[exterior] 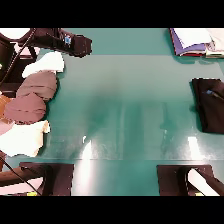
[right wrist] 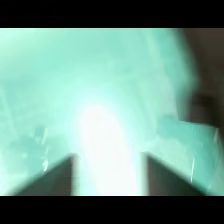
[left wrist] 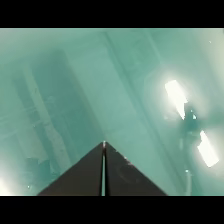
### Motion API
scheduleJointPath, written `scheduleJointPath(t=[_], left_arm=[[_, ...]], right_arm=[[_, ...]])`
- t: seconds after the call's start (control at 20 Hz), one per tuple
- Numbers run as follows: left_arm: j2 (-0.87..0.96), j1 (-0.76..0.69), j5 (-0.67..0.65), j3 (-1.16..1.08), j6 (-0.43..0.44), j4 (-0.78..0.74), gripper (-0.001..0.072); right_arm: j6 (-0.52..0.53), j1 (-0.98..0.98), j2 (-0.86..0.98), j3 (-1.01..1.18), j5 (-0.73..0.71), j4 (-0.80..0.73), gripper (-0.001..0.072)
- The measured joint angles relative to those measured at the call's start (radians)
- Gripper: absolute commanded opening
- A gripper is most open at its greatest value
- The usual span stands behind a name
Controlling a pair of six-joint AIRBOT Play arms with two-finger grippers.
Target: Fold the shirts.
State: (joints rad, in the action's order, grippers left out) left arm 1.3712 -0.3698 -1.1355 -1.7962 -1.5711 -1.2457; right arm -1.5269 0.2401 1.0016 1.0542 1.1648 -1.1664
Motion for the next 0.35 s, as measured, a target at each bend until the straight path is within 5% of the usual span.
scheduleJointPath(t=[0.05, 0.35], left_arm=[[0.0, 0.0, 0.0, 0.0, 0.0, 0.0, 0.0031], [0.0, 0.0, 0.0, 0.0, 0.0, 0.0, 0.003]], right_arm=[[0.0, -0.053, -0.001, 0.0, -0.018, 0.0, 0.0023], [0.003, -0.243, -0.002, 0.0, -0.071, 0.011, 0.0023]])
